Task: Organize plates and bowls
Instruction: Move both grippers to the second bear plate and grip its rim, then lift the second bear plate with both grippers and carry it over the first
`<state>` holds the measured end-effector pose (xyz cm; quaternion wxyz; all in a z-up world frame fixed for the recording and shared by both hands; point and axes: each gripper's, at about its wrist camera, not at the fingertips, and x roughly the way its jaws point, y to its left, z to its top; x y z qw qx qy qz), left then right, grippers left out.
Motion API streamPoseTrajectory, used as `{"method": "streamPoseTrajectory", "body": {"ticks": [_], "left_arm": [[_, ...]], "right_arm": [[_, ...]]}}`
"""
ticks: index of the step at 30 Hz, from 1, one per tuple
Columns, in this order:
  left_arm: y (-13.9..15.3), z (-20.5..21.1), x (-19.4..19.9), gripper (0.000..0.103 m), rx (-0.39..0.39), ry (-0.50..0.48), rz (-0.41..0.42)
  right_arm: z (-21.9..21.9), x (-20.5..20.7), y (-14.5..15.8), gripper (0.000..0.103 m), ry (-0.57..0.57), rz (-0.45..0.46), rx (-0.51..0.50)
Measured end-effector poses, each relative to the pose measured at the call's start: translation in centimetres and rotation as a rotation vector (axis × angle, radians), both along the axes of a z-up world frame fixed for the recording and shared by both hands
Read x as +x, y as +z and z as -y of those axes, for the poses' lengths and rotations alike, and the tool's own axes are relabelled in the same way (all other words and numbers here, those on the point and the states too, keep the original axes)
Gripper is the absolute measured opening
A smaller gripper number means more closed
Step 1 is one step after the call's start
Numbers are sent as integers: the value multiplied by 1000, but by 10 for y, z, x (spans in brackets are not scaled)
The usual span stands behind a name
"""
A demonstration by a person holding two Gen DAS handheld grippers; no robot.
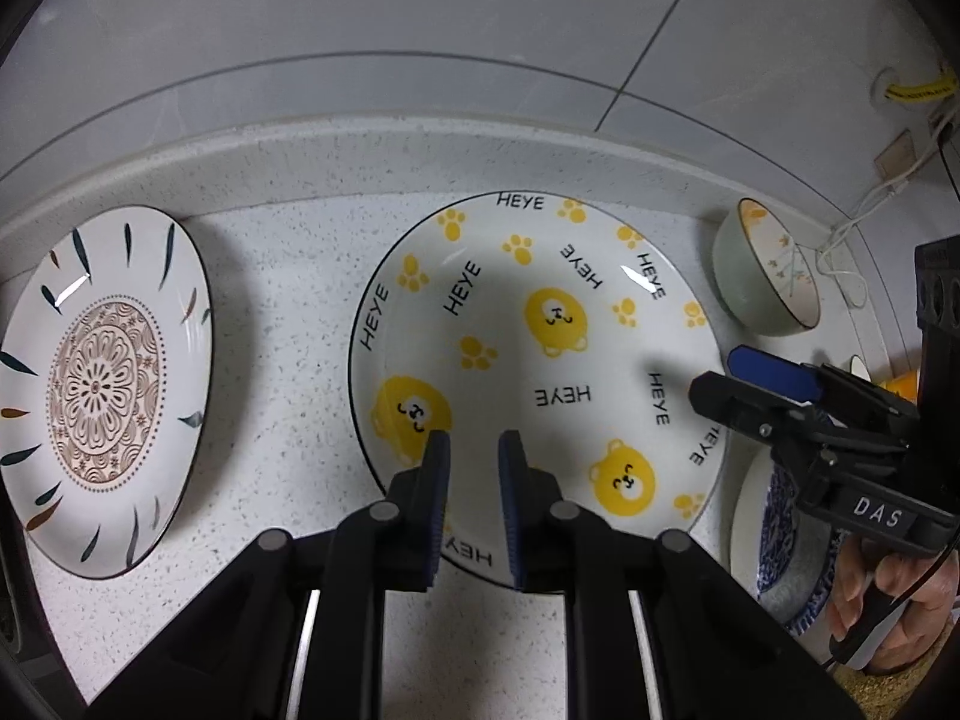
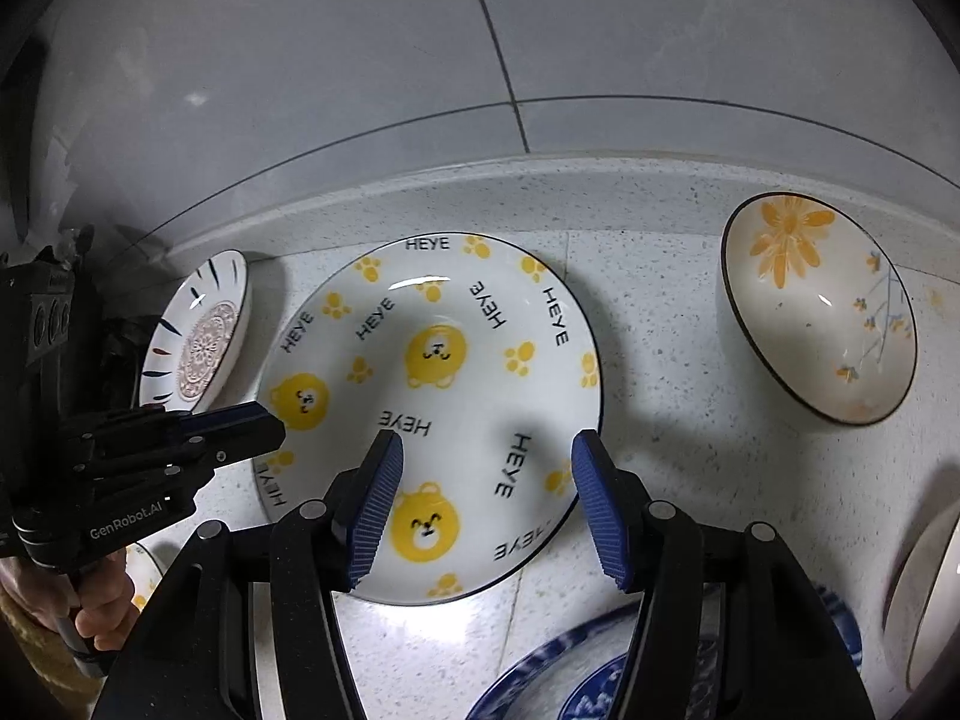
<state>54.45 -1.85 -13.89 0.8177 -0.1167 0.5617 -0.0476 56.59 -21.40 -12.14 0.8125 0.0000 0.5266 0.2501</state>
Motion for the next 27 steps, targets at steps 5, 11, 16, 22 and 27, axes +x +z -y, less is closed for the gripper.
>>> {"method": "streamPoseTrajectory", "body": {"ticks": [5, 11, 16, 22, 27], "left_arm": [[-13, -5, 7, 16, -27, 12, -26], [-22, -14, 12, 16, -66, 27, -37], [-25, -15, 19, 16, -82, 20, -32], [-28, -17, 29, 16, -127, 2, -33], [-34, -29, 33, 16, -264, -8, -41]], "right_arm": [[-2, 8, -6, 59, 11, -11, -10], [0, 13, -6, 60, 4, -11, -8], [8, 19, -12, 60, -2, -37, -30], [12, 26, -24, 57, -3, -82, -19], [12, 29, -34, 39, 15, -124, 16]]}}
